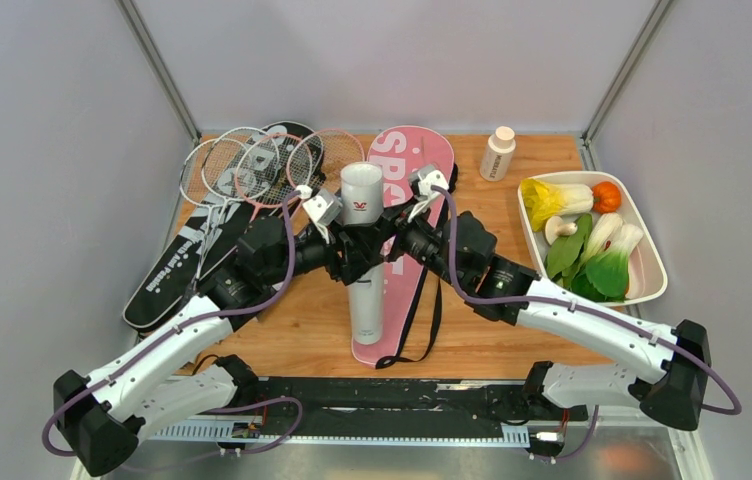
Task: Pack up the badminton gear
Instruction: Place the shuttle tube at the center of the board, then pick up the racket from the center of the board.
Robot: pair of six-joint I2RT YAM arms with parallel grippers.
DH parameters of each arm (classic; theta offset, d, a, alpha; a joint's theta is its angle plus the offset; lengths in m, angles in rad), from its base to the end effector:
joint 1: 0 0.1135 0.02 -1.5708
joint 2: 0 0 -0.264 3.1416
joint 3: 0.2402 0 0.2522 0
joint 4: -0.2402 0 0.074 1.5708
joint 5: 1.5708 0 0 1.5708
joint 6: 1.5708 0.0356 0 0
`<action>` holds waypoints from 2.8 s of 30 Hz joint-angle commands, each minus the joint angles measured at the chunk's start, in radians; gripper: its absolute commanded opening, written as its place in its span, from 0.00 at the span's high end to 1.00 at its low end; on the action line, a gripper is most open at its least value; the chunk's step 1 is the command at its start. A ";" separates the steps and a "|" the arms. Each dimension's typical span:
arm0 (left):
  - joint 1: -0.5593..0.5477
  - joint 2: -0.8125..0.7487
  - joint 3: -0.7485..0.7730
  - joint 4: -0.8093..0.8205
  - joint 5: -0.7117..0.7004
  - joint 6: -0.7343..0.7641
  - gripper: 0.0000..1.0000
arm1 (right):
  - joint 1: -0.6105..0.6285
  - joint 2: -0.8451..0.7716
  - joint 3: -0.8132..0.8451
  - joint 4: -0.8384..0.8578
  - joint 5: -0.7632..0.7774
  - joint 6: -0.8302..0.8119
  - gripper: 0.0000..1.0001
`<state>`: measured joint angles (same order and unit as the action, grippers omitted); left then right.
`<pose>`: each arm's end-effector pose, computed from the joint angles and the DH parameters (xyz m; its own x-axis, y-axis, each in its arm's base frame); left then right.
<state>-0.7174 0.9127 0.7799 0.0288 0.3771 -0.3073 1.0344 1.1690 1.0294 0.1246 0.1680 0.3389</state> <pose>0.1540 -0.1518 0.3383 -0.3429 -0.0740 -0.9364 0.8220 0.4589 -0.3373 0.1466 0.2349 0.3802 -0.2606 0.2031 -0.9438 -0.7161 0.6150 0.3301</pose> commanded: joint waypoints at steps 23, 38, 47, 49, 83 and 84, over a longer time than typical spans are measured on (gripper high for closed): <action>-0.007 -0.133 0.066 -0.339 -0.413 0.255 0.25 | -0.660 0.005 0.239 -0.684 -0.047 -0.185 0.66; 0.184 0.253 0.158 -0.584 -0.586 0.307 0.19 | -0.855 0.444 0.270 -0.615 -0.039 -0.286 0.56; 0.258 0.415 0.125 -0.525 -0.579 0.370 0.17 | -0.906 0.661 0.381 -0.609 -0.033 -0.272 0.24; 0.282 0.446 0.133 -0.519 -0.555 0.368 0.18 | -0.906 0.652 0.395 -0.610 -0.038 -0.268 0.15; 0.518 0.936 0.438 -0.470 -0.524 0.388 0.43 | -0.744 0.065 0.072 -0.418 -0.338 -0.150 0.00; 0.520 0.953 0.444 -0.470 -0.515 0.391 0.44 | -0.742 0.063 0.071 -0.417 -0.338 -0.150 0.01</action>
<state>-0.2089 1.8385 1.1736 -0.4740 -0.1570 0.0525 0.2813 1.2663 1.1103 -0.3485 -0.1398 0.1745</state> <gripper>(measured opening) 0.574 0.996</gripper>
